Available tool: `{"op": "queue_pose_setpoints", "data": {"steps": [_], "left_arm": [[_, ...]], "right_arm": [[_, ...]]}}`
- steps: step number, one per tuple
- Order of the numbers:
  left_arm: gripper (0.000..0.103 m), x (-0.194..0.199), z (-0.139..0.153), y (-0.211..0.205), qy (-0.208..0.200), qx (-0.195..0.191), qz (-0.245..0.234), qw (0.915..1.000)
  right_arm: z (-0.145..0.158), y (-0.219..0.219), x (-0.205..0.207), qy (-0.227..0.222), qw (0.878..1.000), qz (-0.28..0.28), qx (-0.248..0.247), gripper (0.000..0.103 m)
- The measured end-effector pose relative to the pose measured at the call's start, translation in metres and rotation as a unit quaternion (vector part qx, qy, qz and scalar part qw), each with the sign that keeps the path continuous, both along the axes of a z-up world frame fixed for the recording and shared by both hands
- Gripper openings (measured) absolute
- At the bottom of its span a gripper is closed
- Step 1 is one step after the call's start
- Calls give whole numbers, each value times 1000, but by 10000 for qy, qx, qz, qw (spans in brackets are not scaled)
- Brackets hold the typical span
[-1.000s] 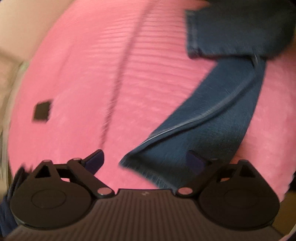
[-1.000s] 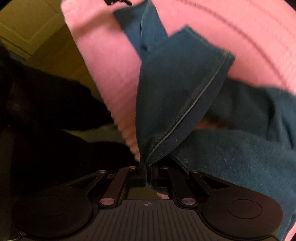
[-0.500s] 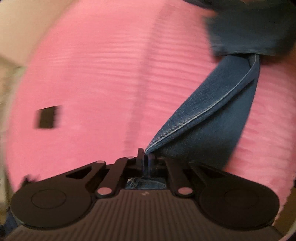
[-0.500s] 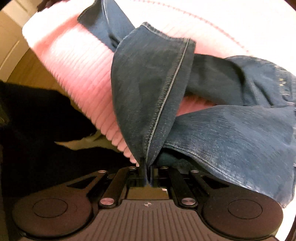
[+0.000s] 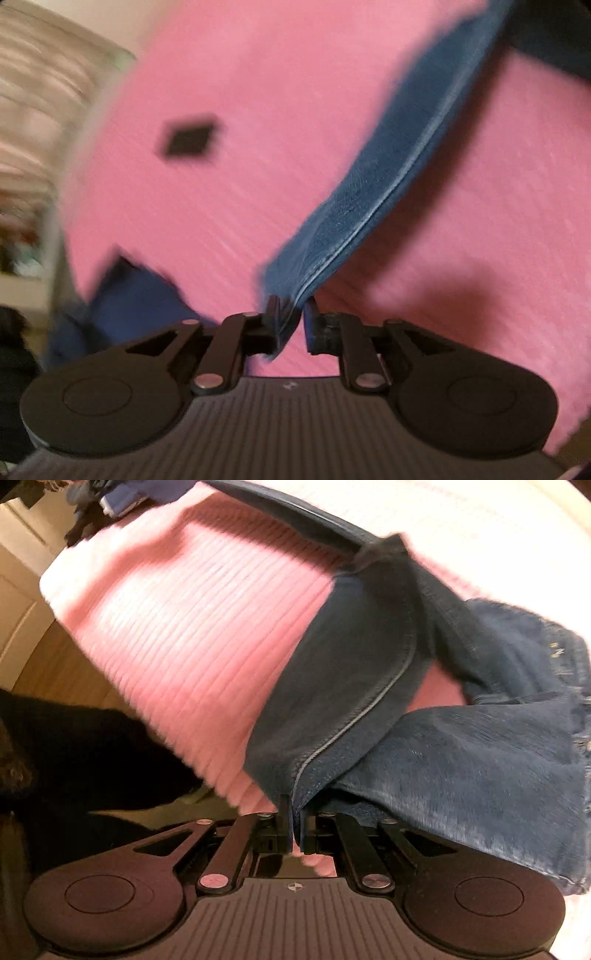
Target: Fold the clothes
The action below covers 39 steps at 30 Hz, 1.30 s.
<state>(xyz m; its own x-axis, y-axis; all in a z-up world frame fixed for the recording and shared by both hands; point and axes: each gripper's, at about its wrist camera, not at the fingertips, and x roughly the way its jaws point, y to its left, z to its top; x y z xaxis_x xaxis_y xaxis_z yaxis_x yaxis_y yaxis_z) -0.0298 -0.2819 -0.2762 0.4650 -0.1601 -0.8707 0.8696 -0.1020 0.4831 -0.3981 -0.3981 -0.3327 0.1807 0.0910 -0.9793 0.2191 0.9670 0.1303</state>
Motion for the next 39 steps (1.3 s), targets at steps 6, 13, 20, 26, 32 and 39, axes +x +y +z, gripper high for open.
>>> {"op": "queue_pose_setpoints", "data": {"steps": [6, 13, 20, 26, 32, 39], "left_arm": [[39, -52, 10, -8, 408, -337, -412, 9977], [45, -99, 23, -82, 765, -912, -952, 9883], [64, -138, 36, -181, 799, -1481, -995, 9807], [66, -174, 12, -240, 764, -1327, -477, 9870], [66, -209, -13, -253, 884, -892, -1, 9921], [66, -221, -18, -259, 883, -437, 177, 9950]], "right_arm": [[-11, 7, -2, 200, 9997, 101, 42, 2], [21, -26, -3, 40, 9975, -413, -565, 57], [88, -128, -31, -1310, 9777, -1481, -708, 71], [36, -319, -28, -1654, 9705, -1533, -852, 81], [-37, -462, -3, -1603, 9722, -1578, -645, 81], [-81, -488, 13, -1233, 9860, -1114, -118, 37]]}}
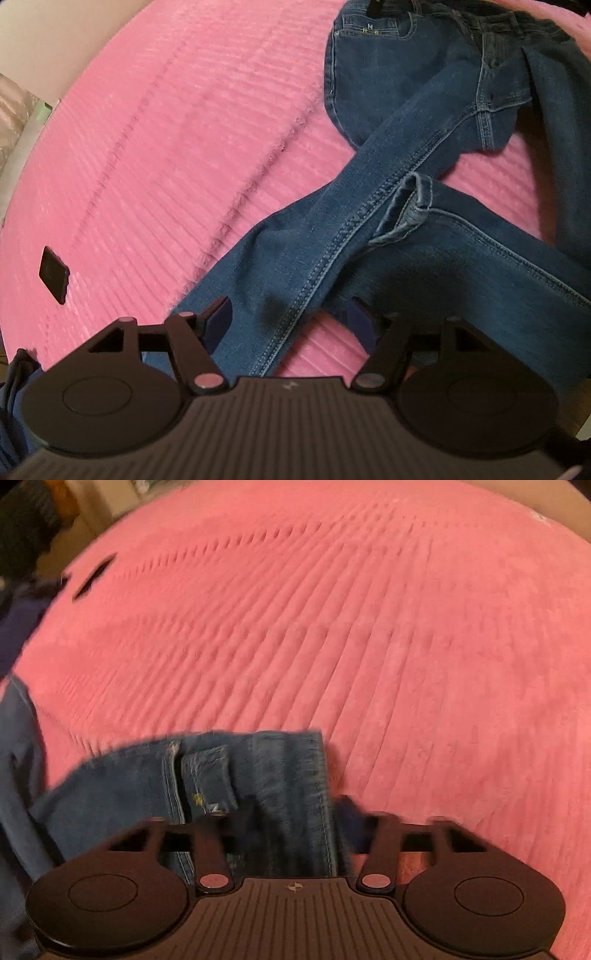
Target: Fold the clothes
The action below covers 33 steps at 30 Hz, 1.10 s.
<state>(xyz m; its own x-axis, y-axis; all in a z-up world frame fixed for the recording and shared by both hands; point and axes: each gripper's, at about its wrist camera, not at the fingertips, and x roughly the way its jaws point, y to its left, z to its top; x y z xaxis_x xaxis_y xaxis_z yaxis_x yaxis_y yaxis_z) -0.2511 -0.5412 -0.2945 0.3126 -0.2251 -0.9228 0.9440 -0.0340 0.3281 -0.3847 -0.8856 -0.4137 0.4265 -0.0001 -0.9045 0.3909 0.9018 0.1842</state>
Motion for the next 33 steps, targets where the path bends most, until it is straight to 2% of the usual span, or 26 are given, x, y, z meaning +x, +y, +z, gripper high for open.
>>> {"op": "queue_pose_setpoints", "data": {"steps": [1, 2, 5, 7, 9, 10, 11, 14, 17, 20, 25, 28, 33], "left_arm": [[66, 1, 2, -2, -26, 0, 19, 10000], [66, 3, 5, -5, -51, -20, 31, 10000], [66, 10, 17, -14, -155, -133, 22, 9998], [66, 16, 21, -18, -213, -217, 35, 9995], [67, 23, 25, -22, -263, -300, 56, 9992], [67, 26, 25, -23, -283, -316, 76, 9991], [67, 28, 25, -23, -290, -301, 99, 9991], [67, 29, 24, -16, -348, -229, 122, 9991], [68, 30, 25, 5, -399, -148, 213, 9989], [69, 36, 24, 32, -519, -44, 301, 9982], [70, 55, 17, 95, -751, 151, 445, 9961], [71, 76, 6, 135, -801, 214, 507, 9953], [71, 128, -16, 196, -893, 91, 478, 9948]], "right_arm": [[4, 2, -3, -73, 10000, -19, 11, 18], [11, 2, -8, -200, 9998, -59, 50, 11], [55, 7, -36, -811, 9961, -262, -226, 9], [85, -9, -70, -1186, 9869, -979, -498, 9], [96, -31, -100, -1341, 9728, -1774, -648, 9], [94, -39, -111, -1278, 9675, -2072, -679, 10], [89, -44, -118, -1125, 9642, -2289, -720, 18], [77, -41, -127, -739, 9564, -2679, -893, 49], [79, -21, -129, -764, 9490, -2923, -900, 52], [82, 3, -115, -764, 9520, -2878, -709, 52], [91, 85, -89, -804, 9682, -2339, -382, 54], [98, 154, -66, -768, 9753, -2069, -126, 81], [98, 276, -8, -571, 9888, -1374, -124, 81]]}}
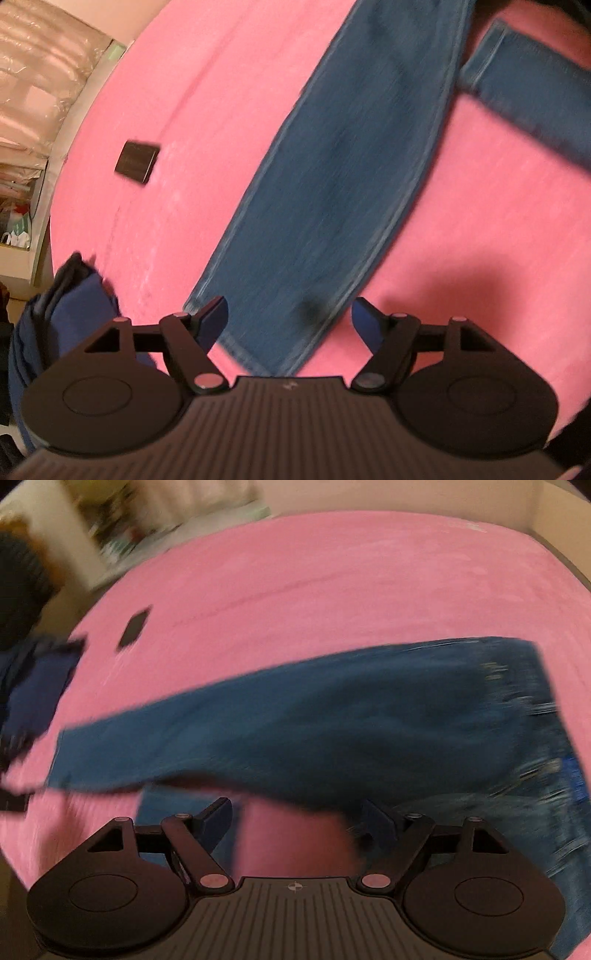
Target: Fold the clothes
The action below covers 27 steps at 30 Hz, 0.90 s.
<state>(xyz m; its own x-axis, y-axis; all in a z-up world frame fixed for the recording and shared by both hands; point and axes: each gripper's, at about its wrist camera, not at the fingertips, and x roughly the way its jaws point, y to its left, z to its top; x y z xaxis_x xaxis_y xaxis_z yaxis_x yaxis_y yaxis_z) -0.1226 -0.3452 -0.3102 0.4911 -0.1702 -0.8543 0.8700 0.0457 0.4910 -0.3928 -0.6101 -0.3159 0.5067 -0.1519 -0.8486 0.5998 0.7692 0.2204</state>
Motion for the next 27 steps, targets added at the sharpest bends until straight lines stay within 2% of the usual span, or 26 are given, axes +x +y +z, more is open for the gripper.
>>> {"op": "queue_pose_setpoints", "data": {"steps": [4, 9, 11, 13, 14, 15, 19, 21, 22, 24, 27], "left_arm": [[71, 70, -11, 28, 92, -337, 277, 9990], [70, 150, -30, 35, 798, -950, 993, 9873], [63, 169, -39, 36, 1169, -1144, 1303, 9779], [34, 179, -46, 38, 1641, -1362, 1564, 9644], [31, 180, -47, 40, 1748, -1451, 1623, 9602], [16, 179, -46, 41, 1783, -1529, 1642, 9581], [16, 179, -18, 50, 1514, -1905, 1543, 9576], [17, 194, 3, 52, 1301, -2222, 1682, 9515], [18, 200, 8, 49, 1230, -2244, 1729, 9511], [18, 209, 14, 37, 1130, -2133, 1774, 9541], [27, 197, 15, 24, 854, -1777, 1746, 9647]], "right_arm": [[-13, 79, 39, 189, 9996, 55, 226, 81], [-39, 144, 74, 573, 9974, 97, 429, 81], [-44, 160, 84, 737, 9962, 162, 435, 81], [-47, 171, 90, 819, 9956, 208, 402, 81], [-48, 175, 92, 858, 9953, 205, 400, 81], [-49, 176, 92, 903, 9949, 181, 417, 81], [-50, 174, 92, 1042, 9932, 42, 525, 81], [-45, 172, 89, 980, 9942, 48, 444, 81], [-44, 171, 85, 957, 9946, 34, 408, 81], [-41, 169, 79, 910, 9953, 8, 338, 81], [-41, 163, 65, 888, 9951, -137, 408, 81]]}}
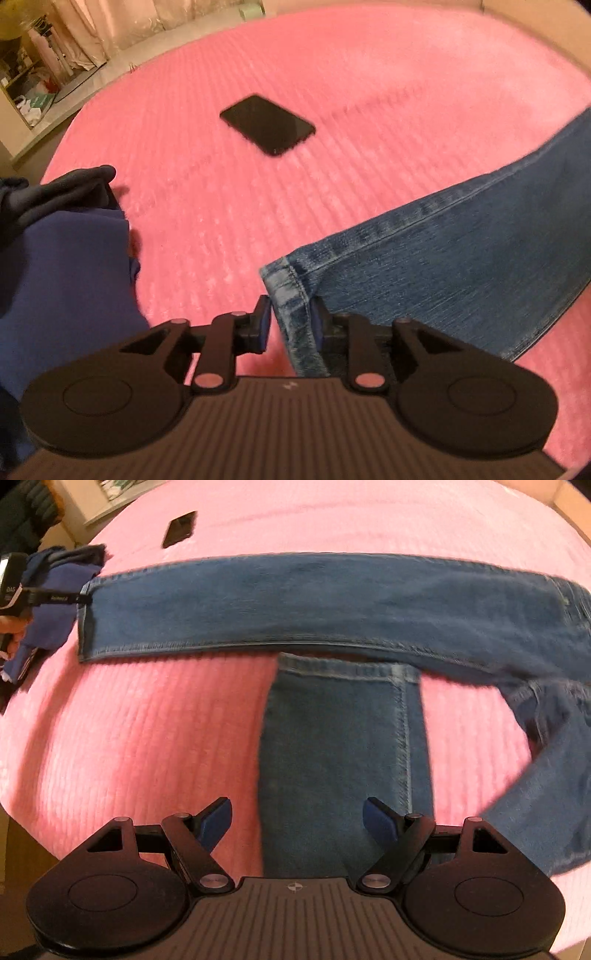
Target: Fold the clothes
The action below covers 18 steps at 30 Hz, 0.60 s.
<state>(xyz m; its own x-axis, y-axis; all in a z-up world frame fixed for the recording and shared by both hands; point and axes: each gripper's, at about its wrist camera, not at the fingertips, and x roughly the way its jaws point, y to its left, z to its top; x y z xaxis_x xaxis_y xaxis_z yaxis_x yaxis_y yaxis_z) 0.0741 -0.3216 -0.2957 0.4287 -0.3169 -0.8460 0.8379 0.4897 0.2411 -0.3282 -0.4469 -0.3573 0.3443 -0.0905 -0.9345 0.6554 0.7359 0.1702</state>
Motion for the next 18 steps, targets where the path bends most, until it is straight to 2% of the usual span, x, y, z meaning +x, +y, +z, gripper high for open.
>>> {"op": "queue_pose_setpoints", "data": {"steps": [1, 3, 5, 6, 8, 10, 11, 12, 14, 16, 18], "left_arm": [[35, -10, 3, -1, -195, 65, -35, 9998], [43, -37, 9, 1, -570, 138, -168, 9981], [44, -65, 16, 4, -933, 208, -315, 9949], [46, -81, 18, 4, -912, 184, -458, 9946], [49, -119, 15, -3, -490, 154, -962, 9940], [53, -160, 10, -17, -36, 117, -1470, 9891], [56, -180, 7, -25, 169, 48, -1701, 9853], [64, -198, 3, -36, 377, -29, -1910, 9809], [67, -231, -7, -62, 746, -153, -2269, 9710], [67, -257, -16, -90, 930, -206, -2554, 9621], [67, -283, -19, -119, 854, -301, -3001, 9496]], "right_arm": [[1, -1, -6, -11, 10000, -38, 13, 81], [6, -4, -17, -46, 9999, -81, 37, 81], [9, -5, -28, -66, 9999, -80, 74, 81], [10, -5, -33, -69, 9999, -78, 89, 81], [9, -7, -44, -61, 9999, -117, 107, 81], [6, -9, -56, -39, 9997, -217, 111, 81], [5, -11, -63, -22, 9995, -291, 108, 81], [5, -12, -70, -15, 9993, -369, 116, 81], [6, -15, -84, 3, 9986, -504, 167, 81], [7, -18, -96, 18, 9980, -592, 211, 81], [10, -22, -107, -36, 9976, -652, 210, 81]]}}
